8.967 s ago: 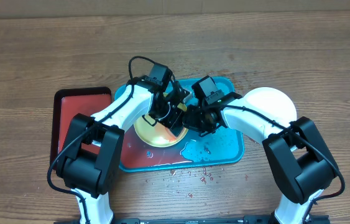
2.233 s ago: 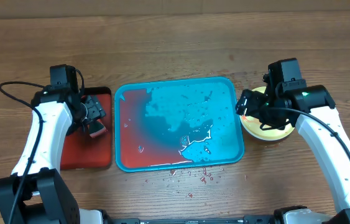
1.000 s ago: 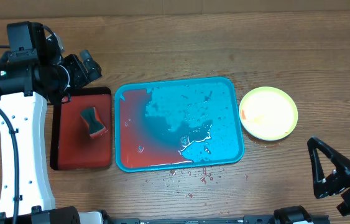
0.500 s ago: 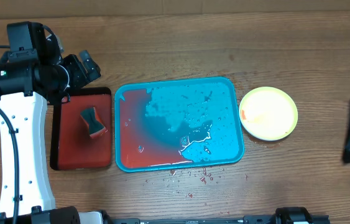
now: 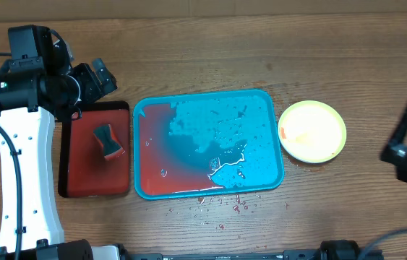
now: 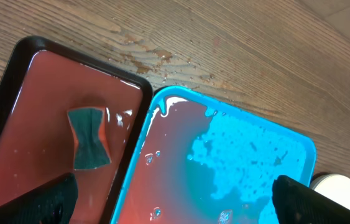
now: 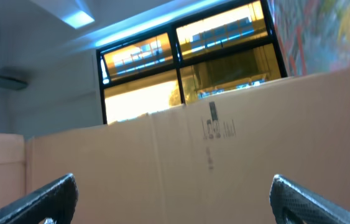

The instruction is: Clean dirty plates on tray and stack at the side

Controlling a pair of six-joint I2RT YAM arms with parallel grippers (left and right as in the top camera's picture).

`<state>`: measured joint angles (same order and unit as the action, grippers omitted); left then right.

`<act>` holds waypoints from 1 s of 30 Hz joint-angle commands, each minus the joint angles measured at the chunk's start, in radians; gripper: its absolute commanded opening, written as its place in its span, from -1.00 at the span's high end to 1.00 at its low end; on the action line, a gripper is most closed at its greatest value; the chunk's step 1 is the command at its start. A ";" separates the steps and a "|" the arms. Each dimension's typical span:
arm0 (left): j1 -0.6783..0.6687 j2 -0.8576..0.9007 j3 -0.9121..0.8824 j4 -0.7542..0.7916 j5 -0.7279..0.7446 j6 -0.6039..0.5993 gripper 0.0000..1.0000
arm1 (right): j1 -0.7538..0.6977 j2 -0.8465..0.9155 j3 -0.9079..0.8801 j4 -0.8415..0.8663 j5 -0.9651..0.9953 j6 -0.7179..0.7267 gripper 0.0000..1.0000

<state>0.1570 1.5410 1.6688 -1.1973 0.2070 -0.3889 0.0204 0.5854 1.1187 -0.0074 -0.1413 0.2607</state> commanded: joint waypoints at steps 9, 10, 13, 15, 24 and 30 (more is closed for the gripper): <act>0.000 0.003 0.008 0.000 -0.005 0.000 -0.99 | 0.084 -0.149 -0.320 0.162 0.280 0.000 -1.00; 0.000 0.003 0.008 0.000 -0.005 0.000 -1.00 | 0.090 -0.165 -0.344 0.190 0.292 0.000 -1.00; 0.000 0.003 0.008 0.000 -0.005 0.000 -0.99 | 0.097 -0.219 -0.434 0.311 0.298 0.000 -1.00; 0.000 0.003 0.008 0.000 -0.005 0.000 -1.00 | 0.097 -0.252 -0.493 0.384 0.298 0.000 -1.00; 0.001 0.003 0.008 0.000 -0.005 0.000 -1.00 | 0.098 -0.352 -0.704 0.560 0.205 0.001 -1.00; 0.000 0.003 0.008 0.000 -0.005 0.000 -1.00 | 0.098 -0.405 -0.793 0.560 0.157 0.001 -1.00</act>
<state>0.1570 1.5410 1.6688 -1.1976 0.2047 -0.3889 0.1123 0.2108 0.3641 0.5491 0.0532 0.2615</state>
